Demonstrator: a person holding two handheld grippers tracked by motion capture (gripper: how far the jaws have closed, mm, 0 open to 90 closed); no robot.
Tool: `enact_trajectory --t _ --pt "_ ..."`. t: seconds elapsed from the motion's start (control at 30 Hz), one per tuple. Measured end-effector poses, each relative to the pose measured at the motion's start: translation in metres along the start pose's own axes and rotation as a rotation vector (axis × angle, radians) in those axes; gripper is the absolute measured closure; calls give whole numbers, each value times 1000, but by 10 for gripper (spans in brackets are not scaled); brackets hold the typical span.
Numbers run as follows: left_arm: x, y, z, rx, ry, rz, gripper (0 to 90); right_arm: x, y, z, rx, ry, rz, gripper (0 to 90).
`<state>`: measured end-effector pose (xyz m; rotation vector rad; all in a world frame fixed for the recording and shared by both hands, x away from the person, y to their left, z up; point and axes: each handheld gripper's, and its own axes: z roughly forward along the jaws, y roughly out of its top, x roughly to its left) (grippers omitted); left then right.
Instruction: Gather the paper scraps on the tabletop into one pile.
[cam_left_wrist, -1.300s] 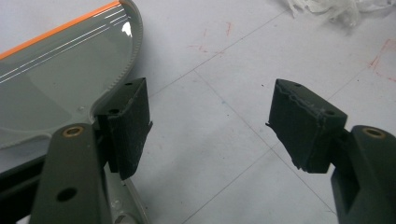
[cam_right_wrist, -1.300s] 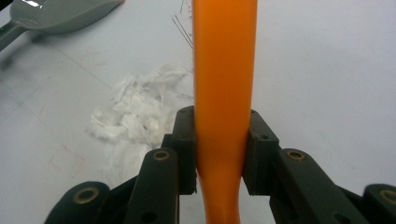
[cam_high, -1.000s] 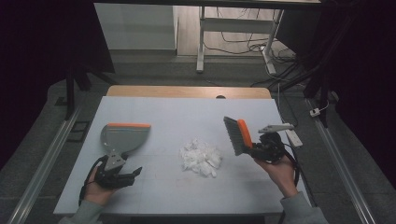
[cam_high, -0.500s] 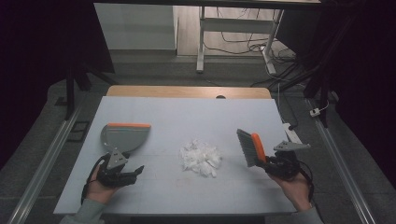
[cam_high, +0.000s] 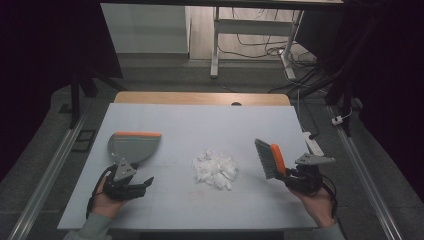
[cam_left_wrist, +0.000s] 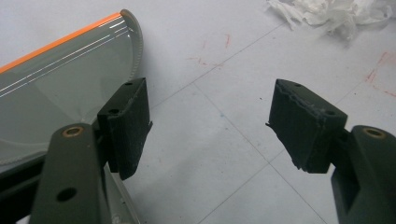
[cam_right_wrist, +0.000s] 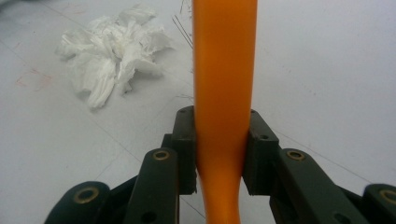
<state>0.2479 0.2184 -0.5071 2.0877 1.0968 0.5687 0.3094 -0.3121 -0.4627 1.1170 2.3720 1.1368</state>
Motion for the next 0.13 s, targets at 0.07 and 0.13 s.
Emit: enact_trajectory --t 0.07,0.13 --pt "0 0 0 -1 1 0 301 1 0 -2 -10 3 -13 703" --pt "-1 0 -2 -4 3 -2 299 1 0 -3 -17 1 -18 702"
